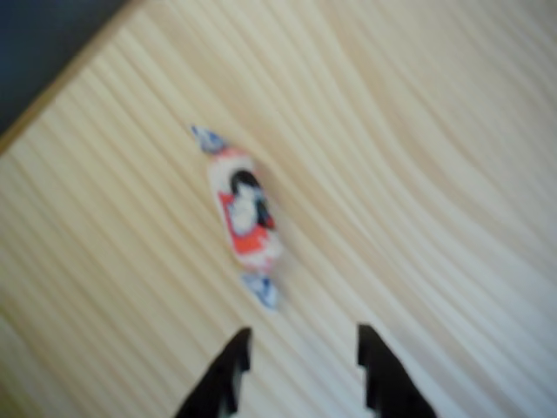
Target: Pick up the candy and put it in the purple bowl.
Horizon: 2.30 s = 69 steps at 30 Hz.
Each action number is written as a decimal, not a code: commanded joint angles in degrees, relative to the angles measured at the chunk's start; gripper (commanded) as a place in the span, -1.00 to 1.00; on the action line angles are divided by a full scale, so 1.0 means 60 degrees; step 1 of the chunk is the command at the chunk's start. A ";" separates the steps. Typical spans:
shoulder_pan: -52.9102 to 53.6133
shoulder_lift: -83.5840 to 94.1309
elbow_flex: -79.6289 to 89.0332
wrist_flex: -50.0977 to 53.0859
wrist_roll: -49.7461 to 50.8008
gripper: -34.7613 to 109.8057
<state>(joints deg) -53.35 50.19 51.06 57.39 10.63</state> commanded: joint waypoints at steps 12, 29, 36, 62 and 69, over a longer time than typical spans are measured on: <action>-0.0337 -0.5303 -1.1367 0.3340 0.0571 -0.23; -0.0659 -0.5698 -1.1309 0.2739 0.1172 -0.24; -0.0806 -0.6094 -1.1279 0.2183 0.1479 -0.27; 0.0615 -0.1699 -0.9448 0.6592 0.0220 -0.53; 0.1816 0.2402 -0.6079 0.8159 -0.0366 -0.53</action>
<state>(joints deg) -44.74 37.71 1.14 101.51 10.02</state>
